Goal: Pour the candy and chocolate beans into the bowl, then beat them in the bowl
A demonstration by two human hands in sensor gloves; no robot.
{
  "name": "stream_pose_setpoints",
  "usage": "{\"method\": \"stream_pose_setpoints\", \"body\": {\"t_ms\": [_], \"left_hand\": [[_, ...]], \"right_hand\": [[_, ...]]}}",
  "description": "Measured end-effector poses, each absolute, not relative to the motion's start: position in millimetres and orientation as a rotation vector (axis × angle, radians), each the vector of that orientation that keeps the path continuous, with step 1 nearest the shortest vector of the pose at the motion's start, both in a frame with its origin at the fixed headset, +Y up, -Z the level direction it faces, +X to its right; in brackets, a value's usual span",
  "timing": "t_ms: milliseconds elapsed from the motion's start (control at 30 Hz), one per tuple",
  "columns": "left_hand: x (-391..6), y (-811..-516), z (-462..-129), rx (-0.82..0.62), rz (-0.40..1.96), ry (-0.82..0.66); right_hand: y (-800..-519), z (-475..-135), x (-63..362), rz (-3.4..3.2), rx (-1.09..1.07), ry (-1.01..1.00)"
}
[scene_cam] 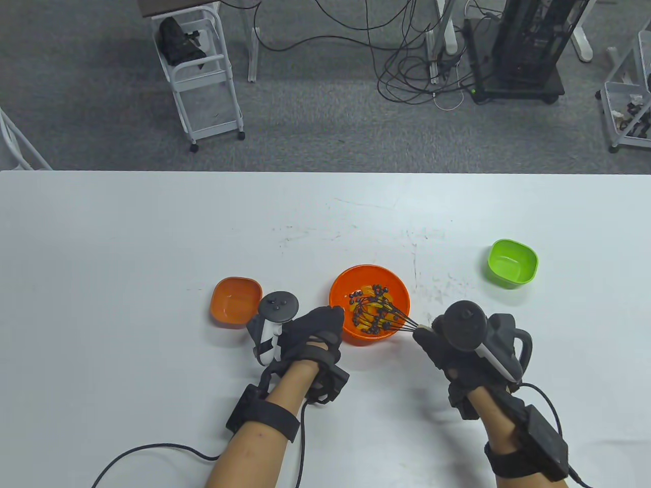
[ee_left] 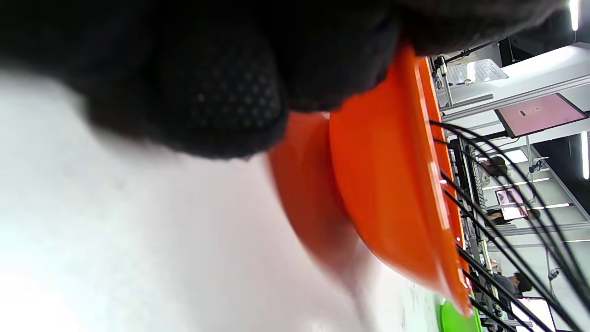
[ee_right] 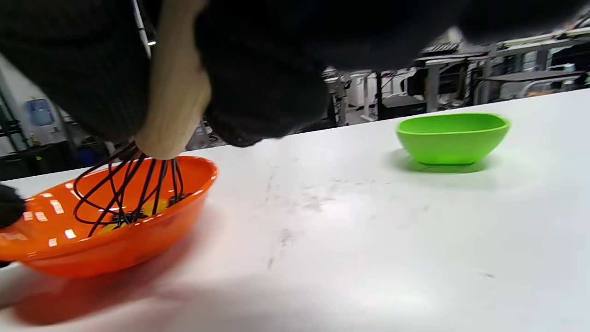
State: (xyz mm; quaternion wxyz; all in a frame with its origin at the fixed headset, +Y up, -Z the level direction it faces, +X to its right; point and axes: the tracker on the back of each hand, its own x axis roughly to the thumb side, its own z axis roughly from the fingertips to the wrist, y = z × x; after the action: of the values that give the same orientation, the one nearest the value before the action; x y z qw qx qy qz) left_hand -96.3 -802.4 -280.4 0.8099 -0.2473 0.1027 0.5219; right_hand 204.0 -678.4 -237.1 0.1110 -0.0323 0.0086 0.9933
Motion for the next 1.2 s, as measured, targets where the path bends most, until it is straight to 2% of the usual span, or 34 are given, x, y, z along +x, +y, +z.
{"method": "stream_pose_setpoints", "body": {"t_ms": [200,500,767,933,1133,1200], "left_hand": [[-97,-803,-281,-0.534,1.120,0.223],[-98,-804,-281,-0.531,1.133,0.238],[-99,-803,-280,-0.527,1.150,0.254],[-100,-803,-280,-0.530,1.154,0.255],[-100,-804,-280,-0.538,1.166,0.258],[-100,-803,-280,-0.539,1.167,0.258]], "right_hand": [[-690,-242,212,2.821,-0.116,0.017],[-685,-233,228,2.702,-0.108,-0.002],[-686,-218,249,2.598,-0.067,-0.141],[-705,-222,261,2.685,-0.147,0.013],[-702,-220,265,2.520,-0.146,-0.114],[-706,-222,264,2.571,-0.176,-0.020]]}}
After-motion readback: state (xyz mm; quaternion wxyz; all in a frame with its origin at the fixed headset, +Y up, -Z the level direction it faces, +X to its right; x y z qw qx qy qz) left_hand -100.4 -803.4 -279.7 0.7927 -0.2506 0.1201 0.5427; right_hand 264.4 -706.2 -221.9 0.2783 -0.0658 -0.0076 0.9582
